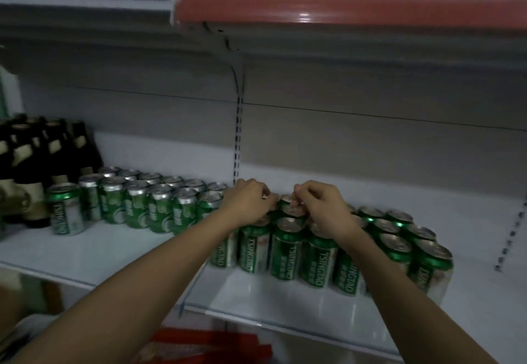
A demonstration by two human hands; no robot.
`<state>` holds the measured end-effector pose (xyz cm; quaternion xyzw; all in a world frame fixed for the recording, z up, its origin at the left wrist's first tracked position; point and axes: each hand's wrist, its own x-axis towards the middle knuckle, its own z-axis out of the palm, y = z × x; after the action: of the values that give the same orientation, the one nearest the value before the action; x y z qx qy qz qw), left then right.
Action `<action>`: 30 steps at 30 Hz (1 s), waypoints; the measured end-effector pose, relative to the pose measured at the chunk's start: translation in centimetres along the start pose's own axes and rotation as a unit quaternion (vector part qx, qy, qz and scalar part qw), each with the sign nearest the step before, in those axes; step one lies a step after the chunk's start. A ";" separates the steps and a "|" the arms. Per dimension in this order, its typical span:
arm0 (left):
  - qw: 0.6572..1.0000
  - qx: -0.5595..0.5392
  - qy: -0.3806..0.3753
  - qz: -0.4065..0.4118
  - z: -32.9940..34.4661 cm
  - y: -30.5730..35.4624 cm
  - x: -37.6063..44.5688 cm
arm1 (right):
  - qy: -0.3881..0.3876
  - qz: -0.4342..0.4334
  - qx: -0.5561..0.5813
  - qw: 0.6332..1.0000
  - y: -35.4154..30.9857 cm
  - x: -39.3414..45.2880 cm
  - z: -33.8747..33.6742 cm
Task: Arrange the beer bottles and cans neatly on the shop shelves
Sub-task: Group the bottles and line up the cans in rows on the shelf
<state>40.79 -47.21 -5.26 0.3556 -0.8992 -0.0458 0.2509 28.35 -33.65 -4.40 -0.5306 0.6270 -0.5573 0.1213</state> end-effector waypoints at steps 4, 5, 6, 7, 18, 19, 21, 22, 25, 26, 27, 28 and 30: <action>0.996 -0.020 0.031 -0.082 -2.5 -8.3 -2.4 | -0.093 -0.009 0.047 0.995 -2.1 2.0 9.2; 0.994 -0.019 0.039 -0.105 -3.1 -10.5 -3.1 | -0.120 -0.005 0.054 0.991 -2.7 2.4 11.7; 0.990 -0.022 0.048 -0.131 -3.8 -12.6 -4.0 | -0.148 -0.005 0.056 0.987 -3.3 2.7 14.3; 0.985 -0.032 0.058 -0.158 -4.5 -14.8 -4.9 | -0.175 -0.005 0.058 0.983 -3.8 3.0 16.9; 0.846 -0.233 0.277 -0.390 -7.9 -33.6 -12.4 | -0.324 0.050 0.030 0.944 -4.9 5.7 41.1; 0.839 -0.246 0.286 -0.393 -7.8 -34.6 -12.7 | -0.317 0.052 0.030 0.947 -4.8 6.1 42.6; 0.830 -0.280 0.276 -0.397 -7.4 -36.1 -12.9 | -0.306 0.046 0.035 0.950 -4.5 6.8 45.2; 0.829 -0.296 0.260 -0.396 -7.2 -36.6 -12.9 | -0.298 0.041 0.036 0.953 -4.2 7.1 46.3; 0.830 -0.340 0.239 -0.372 -5.9 -38.1 -12.9 | -0.280 0.034 0.035 0.959 -3.5 7.3 48.6; 0.832 -0.340 0.239 -0.367 -5.6 -38.4 -12.9 | -0.276 0.032 0.037 0.960 -3.6 7.2 48.9; 0.830 -0.344 0.244 -0.366 -5.5 -38.7 -12.9 | -0.272 0.032 0.041 0.961 -3.4 7.1 49.1; 0.824 -0.352 0.250 -0.368 -5.5 -38.8 -13.0 | -0.270 0.033 0.048 0.961 -3.4 6.9 49.2; 0.812 -0.375 0.260 -0.364 -5.8 -38.5 -13.2 | -0.266 0.036 0.067 0.961 -3.2 6.8 49.2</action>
<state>75.50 -66.48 -15.80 0.5342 -0.5180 -0.3729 0.5543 63.88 -66.50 -15.93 -0.6276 0.5520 -0.4320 0.3388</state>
